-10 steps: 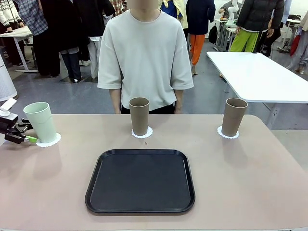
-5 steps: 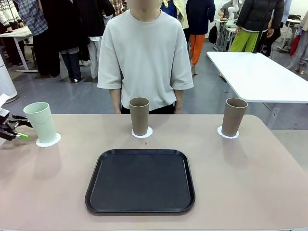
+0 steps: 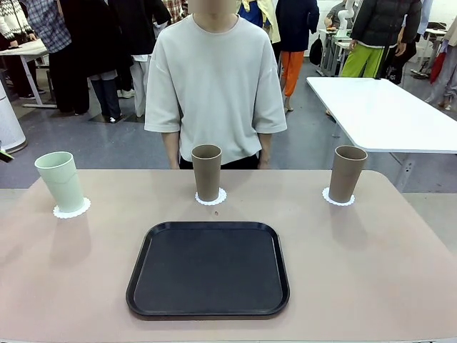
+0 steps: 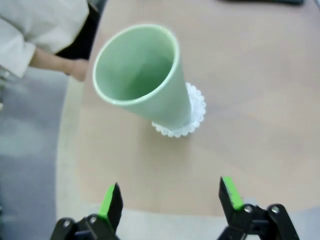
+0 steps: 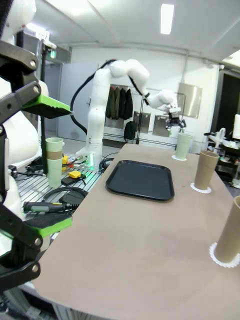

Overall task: Place coasters on the table and set cups on them.
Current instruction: Take one Reusable plastic cup from the Flat Tray and place it on a coaster set by the human.

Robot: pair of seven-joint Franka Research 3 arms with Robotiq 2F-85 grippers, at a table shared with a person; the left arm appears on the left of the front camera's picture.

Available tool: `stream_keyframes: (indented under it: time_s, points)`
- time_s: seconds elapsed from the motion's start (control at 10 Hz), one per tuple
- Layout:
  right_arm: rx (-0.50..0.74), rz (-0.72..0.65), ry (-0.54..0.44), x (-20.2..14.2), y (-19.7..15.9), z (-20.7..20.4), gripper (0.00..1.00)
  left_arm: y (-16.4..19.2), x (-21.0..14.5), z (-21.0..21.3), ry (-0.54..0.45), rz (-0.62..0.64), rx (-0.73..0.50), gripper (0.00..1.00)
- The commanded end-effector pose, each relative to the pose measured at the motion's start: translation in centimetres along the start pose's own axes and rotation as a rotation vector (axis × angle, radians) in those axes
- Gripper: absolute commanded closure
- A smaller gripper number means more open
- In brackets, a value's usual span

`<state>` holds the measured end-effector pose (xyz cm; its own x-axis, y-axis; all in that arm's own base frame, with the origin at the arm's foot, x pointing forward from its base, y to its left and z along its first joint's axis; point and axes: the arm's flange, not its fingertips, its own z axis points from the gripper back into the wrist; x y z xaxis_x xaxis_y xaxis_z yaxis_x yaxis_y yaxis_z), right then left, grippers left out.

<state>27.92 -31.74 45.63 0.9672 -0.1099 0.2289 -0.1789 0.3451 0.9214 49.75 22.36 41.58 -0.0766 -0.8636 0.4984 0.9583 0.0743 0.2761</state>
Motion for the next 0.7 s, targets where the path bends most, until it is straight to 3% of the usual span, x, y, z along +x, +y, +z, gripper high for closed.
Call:
stream_keyframes:
  time_s: [0.0,0.2,0.4,0.6]
  points:
    - [0.008,0.005,-0.001,-0.1,0.1,0.1,0.00,-5.0,6.0,1.7,0.187,0.027,0.029,0.00]
    - [0.008,0.005,-0.001,-0.1,0.1,0.1,0.00,-6.7,10.1,2.6,0.321,0.153,0.179,0.00]
    - [0.008,0.005,-0.001,-0.1,0.1,0.1,0.00,-8.1,13.8,2.4,0.517,0.315,0.261,0.00]
    - [0.008,0.005,-0.001,-0.1,0.1,0.1,0.00,-8.5,16.8,2.8,0.603,0.396,0.237,0.00]
